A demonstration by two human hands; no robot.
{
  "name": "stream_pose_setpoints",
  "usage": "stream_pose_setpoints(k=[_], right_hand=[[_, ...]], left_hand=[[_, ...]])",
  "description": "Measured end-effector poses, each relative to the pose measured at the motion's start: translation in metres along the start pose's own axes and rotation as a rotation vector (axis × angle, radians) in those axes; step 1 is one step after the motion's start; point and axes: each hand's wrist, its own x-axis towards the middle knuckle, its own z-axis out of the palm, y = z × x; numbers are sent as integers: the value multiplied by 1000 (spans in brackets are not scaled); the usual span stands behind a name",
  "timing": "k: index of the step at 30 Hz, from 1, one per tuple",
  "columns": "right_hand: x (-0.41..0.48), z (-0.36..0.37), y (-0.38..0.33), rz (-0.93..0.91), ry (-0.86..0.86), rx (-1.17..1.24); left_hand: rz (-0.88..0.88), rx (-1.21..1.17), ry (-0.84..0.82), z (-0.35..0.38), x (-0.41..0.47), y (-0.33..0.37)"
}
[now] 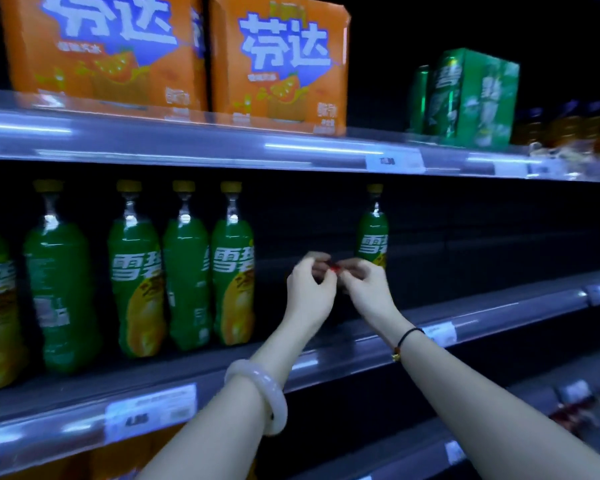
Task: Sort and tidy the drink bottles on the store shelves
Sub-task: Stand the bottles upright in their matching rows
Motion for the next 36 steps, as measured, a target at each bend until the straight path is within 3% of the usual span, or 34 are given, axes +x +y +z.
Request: stream_pose_setpoints(k=[3,4,5,7,9,12,15,19,24,33,36], right_hand=[[19,-32,16,23,349,-328],[27,-39,23,73,395,-418],[35,-44,29,134,370,-448],[48,-47,39,219,208,-285],[54,-45,51,219,78,-118],[54,-45,60,155,29,-91],[45,-34,56,107,-93,-50],[26,13,42,64,-218,-53],[7,59,32,26,-239,-71],[-12,58,16,33,-250,-62],[-31,59,3,-59,-47,-228]], left_hand=[[-109,-7,-87,36,22,-8],[-133,-15,-115,45,28,-10],[-159,-35,-139,53,33,-11],[-229,-71,-191,64,41,-14],[-299,-90,-238,71,45,-20],[-340,-48,-259,73,39,-24],[-289,-14,-115,57,26,-23],[-264,252,82,12,9,-21],[-252,455,162,-26,-2,-13],[-151,590,205,-41,-20,2],[-57,681,254,-58,-26,9]])
